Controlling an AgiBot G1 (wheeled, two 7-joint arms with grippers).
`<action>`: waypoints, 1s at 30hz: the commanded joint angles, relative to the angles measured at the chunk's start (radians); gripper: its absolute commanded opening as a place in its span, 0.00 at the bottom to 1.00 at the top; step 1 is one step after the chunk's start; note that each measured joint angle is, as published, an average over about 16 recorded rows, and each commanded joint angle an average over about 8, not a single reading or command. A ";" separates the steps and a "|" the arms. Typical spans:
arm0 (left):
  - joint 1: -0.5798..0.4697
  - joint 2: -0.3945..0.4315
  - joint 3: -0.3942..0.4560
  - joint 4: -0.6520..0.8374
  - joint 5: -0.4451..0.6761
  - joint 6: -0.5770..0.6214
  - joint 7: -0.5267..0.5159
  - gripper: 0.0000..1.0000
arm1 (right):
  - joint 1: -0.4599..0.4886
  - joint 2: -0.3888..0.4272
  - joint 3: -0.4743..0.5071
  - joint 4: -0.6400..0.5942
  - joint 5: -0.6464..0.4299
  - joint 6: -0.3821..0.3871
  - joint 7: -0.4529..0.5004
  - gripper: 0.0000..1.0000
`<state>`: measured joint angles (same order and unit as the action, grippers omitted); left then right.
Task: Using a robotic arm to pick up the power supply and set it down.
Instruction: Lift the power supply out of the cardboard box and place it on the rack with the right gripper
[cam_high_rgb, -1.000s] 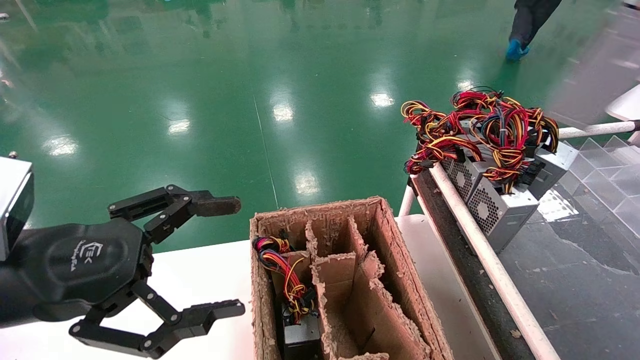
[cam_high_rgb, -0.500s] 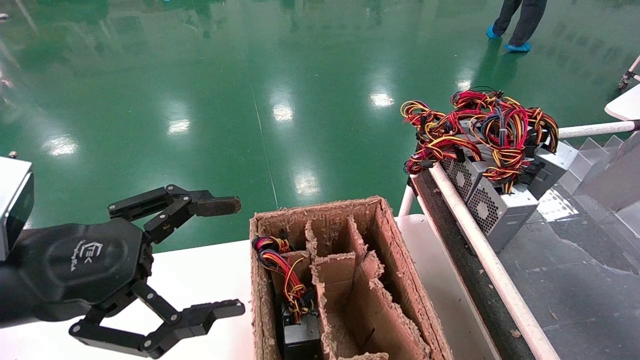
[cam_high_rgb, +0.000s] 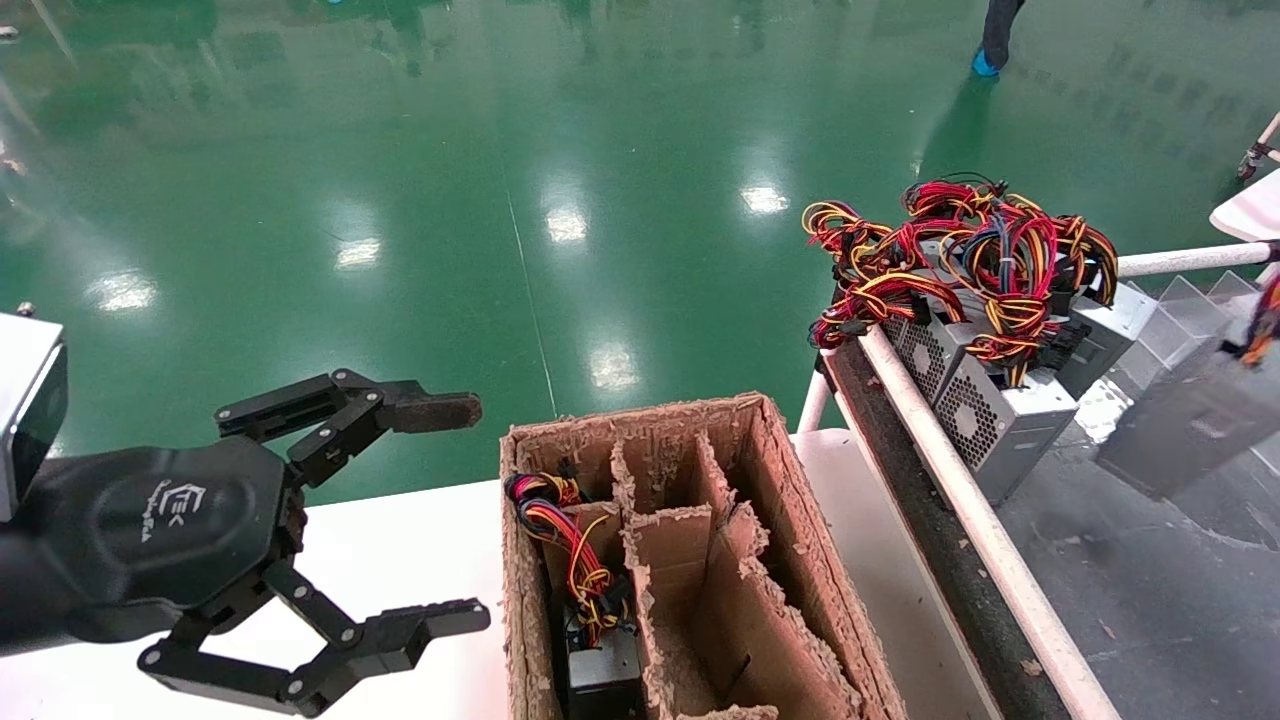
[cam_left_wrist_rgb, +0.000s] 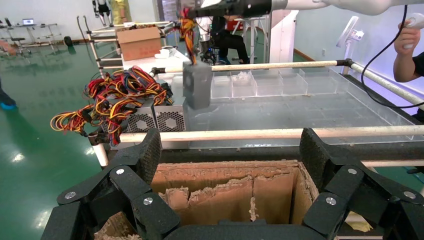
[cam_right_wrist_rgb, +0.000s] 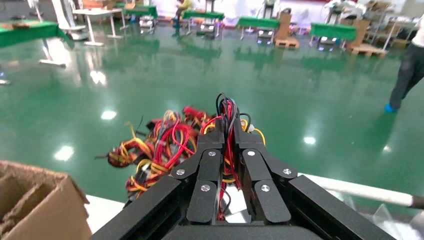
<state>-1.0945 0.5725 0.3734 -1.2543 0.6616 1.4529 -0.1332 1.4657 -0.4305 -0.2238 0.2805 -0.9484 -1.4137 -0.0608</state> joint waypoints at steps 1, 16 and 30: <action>0.000 0.000 0.000 0.000 0.000 0.000 0.000 1.00 | -0.004 -0.012 -0.008 0.000 -0.010 0.000 -0.002 0.00; 0.000 0.000 0.000 0.000 0.000 0.000 0.000 1.00 | 0.069 -0.145 -0.065 -0.018 -0.094 0.075 -0.031 0.23; 0.000 0.000 0.000 0.000 0.000 0.000 0.000 1.00 | 0.121 -0.183 -0.089 -0.082 -0.131 0.084 -0.059 1.00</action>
<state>-1.0945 0.5724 0.3736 -1.2543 0.6615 1.4528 -0.1331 1.5857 -0.6120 -0.3112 0.1976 -1.0780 -1.3280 -0.1194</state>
